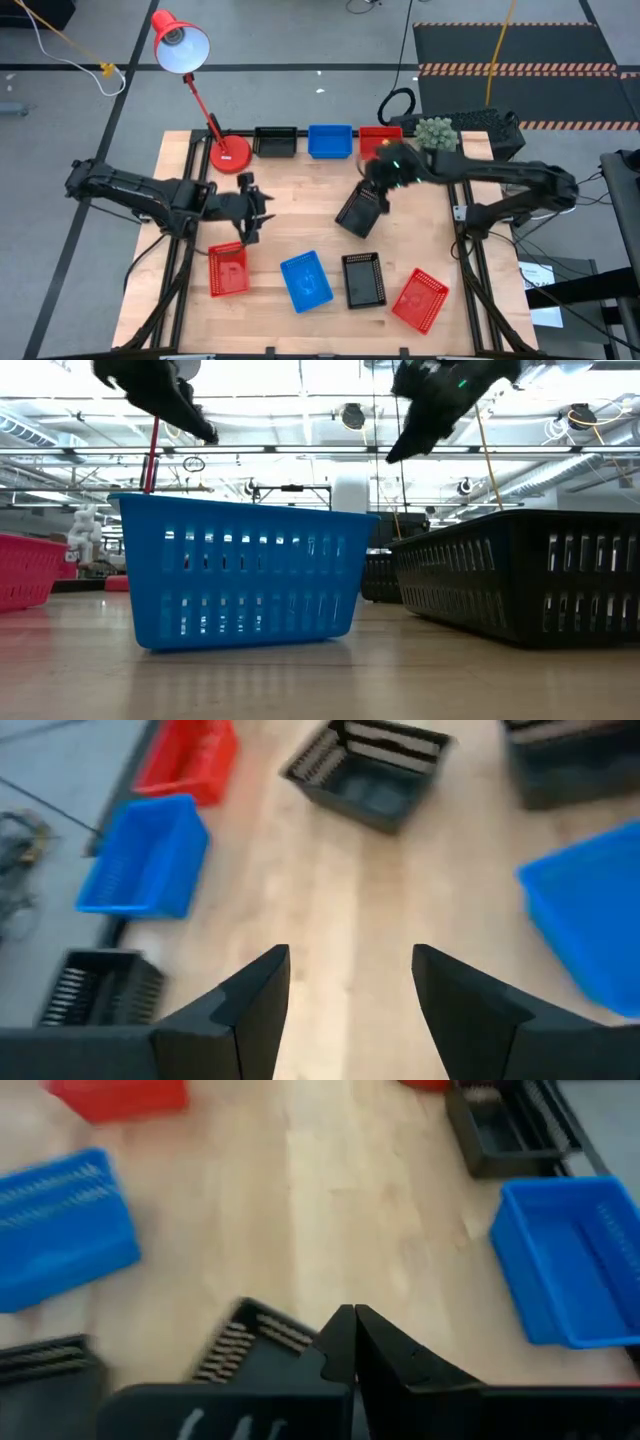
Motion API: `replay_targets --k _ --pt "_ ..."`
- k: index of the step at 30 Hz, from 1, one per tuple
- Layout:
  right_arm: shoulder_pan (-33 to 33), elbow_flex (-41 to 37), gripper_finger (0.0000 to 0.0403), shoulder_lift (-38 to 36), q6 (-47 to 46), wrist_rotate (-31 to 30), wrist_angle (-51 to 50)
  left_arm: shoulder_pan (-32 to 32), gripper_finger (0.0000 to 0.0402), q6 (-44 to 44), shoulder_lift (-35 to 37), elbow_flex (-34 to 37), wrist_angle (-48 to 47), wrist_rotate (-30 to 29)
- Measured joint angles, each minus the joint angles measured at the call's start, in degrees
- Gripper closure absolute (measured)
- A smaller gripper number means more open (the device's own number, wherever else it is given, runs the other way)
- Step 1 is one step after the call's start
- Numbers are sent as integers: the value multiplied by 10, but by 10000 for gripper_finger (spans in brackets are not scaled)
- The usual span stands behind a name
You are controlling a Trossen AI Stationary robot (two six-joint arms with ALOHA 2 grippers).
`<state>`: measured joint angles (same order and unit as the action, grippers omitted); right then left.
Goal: Stack baskets by color
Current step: Stack the bottom black bin on the top black bin
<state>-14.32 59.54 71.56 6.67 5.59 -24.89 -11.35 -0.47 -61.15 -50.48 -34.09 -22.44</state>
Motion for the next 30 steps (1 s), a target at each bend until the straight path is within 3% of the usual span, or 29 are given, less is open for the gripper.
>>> replay_targets --k 7,12,18,22,26,30 --pt "122 -98 403 -91 -75 -59 66 -140 188 -144 0 0 -139 1" --pt "156 -146 403 -106 -89 -57 126 -200 188 -193 -21 0 -78 -7" --pt "177 -151 403 -101 -109 -56 127 -210 188 -126 -107 0 85 -1" --pt "209 -151 403 -102 -111 -55 122 -195 188 -36 -170 -10 177 -1" --pt "237 -151 403 -102 -123 -55 121 -162 188 42 -232 -71 189 4" --pt "261 -151 403 -102 -135 -61 100 -124 188 132 -296 -147 190 61"
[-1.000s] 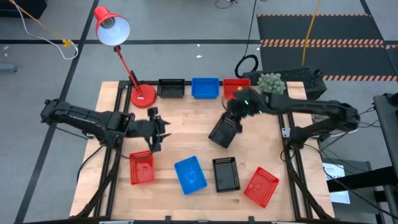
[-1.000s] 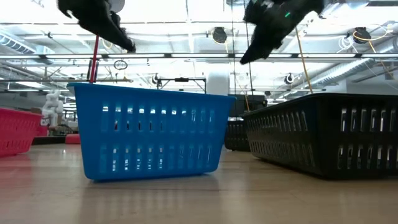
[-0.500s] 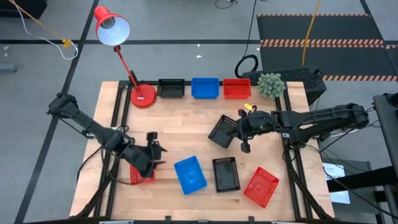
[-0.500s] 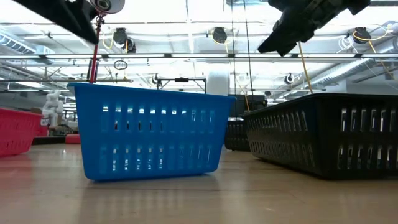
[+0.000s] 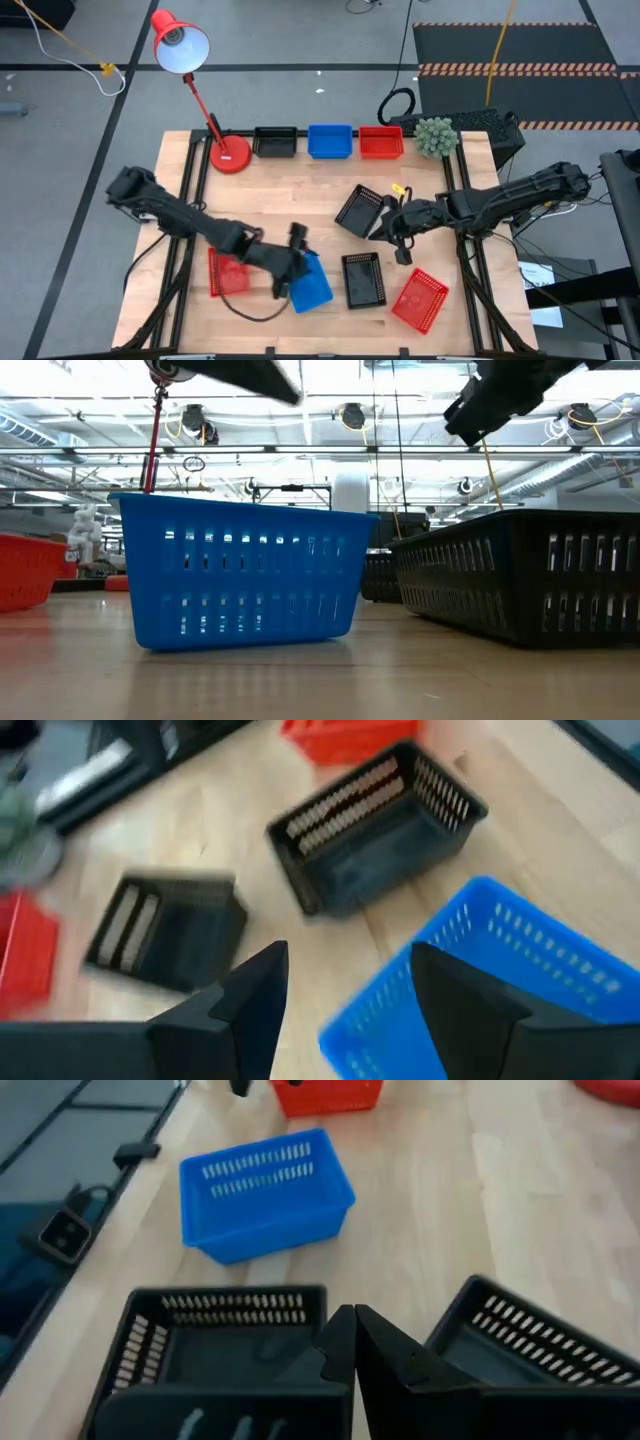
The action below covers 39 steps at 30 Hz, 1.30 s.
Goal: Stack baskets by color
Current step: Stack the bottom black bin on the top black bin
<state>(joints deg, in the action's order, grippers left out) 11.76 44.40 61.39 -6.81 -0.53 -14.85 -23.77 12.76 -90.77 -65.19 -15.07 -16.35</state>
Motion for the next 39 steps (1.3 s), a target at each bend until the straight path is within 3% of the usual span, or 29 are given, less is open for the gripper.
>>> replay_targets --k 5,13,24,39 --pt "14 0 403 -9 -1 -38 -61 32 188 107 -95 -99 -18 74" --pt "14 0 403 -60 -11 -63 -119 49 188 227 -226 -222 -55 122" --pt "15 0 403 -94 -12 -87 -133 62 195 309 -303 -246 -59 157" --pt "15 0 403 -94 -10 -87 -133 79 375 370 -309 -243 -61 197"
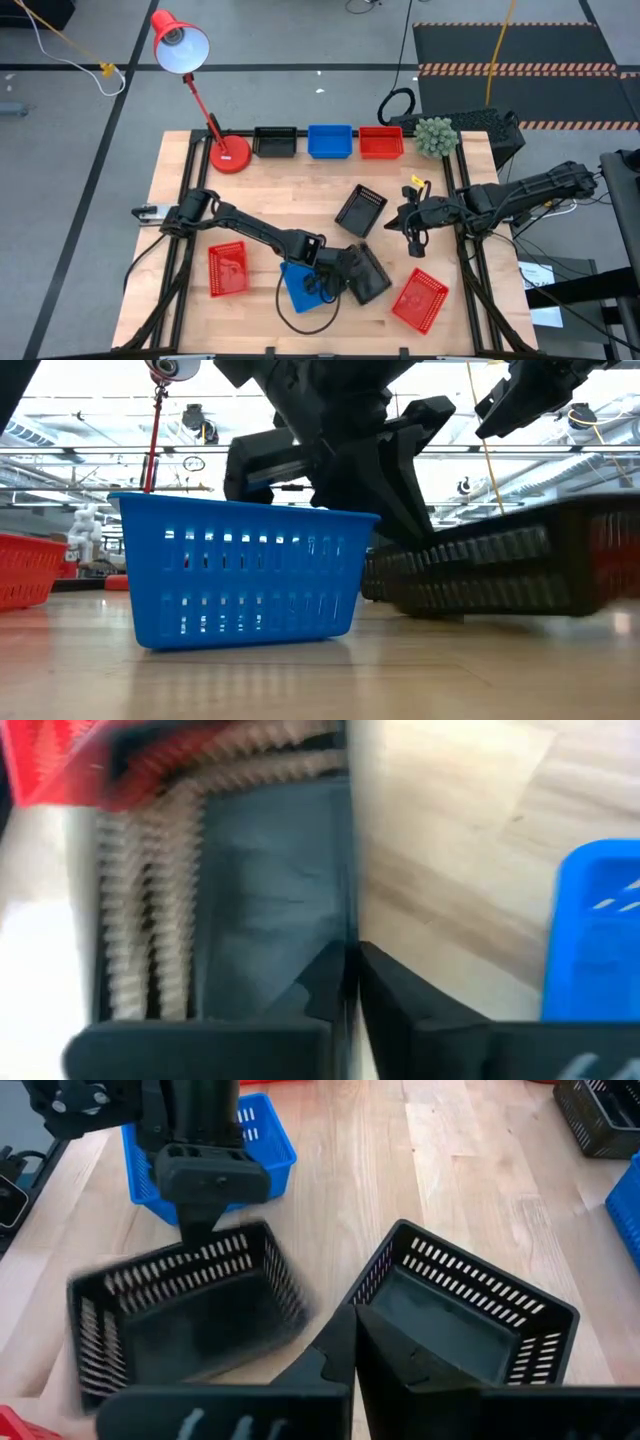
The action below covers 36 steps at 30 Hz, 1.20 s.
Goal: Stack baskets by color
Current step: Stack the bottom black bin on the top black bin
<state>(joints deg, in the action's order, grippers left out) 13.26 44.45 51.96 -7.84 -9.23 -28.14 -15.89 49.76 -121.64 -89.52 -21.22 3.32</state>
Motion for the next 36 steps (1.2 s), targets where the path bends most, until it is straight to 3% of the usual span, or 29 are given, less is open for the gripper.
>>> replay_targets --k 4,8,19,36 --pt "0 0 403 0 0 0 0 1 392 1 0 0 3 26" --pt "0 0 403 0 1 0 0 -1 380 -3 0 0 4 27" --pt "0 0 403 0 2 0 0 -4 396 -63 28 1 0 10" --pt "0 -21 403 0 6 0 13 -8 400 -164 127 1 -136 -135"
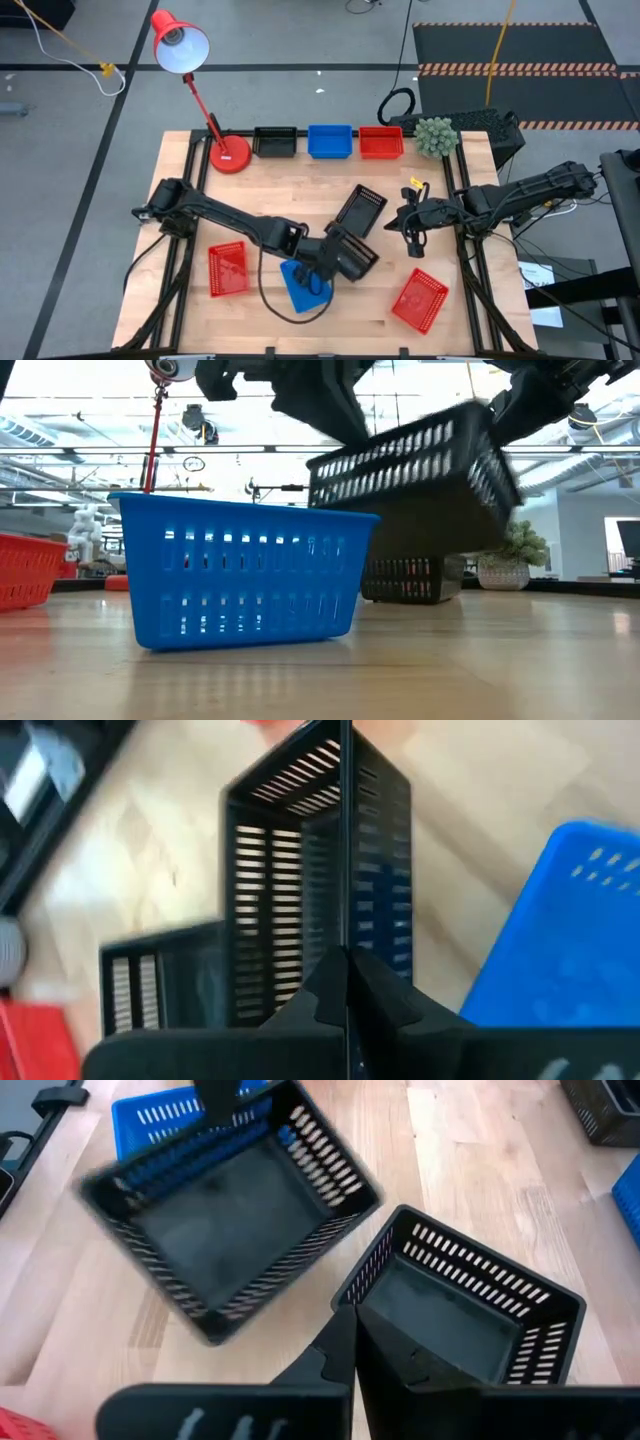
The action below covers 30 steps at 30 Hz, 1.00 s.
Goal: Stack baskets by color
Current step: Stack the bottom black bin on the top black bin
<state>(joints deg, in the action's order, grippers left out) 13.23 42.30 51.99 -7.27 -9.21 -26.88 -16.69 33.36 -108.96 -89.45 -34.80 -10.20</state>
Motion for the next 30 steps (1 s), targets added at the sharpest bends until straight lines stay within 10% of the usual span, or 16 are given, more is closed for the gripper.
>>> replay_targets --k 30 --pt "0 0 403 0 9 2 22 45 401 -222 22 0 -219 -189"
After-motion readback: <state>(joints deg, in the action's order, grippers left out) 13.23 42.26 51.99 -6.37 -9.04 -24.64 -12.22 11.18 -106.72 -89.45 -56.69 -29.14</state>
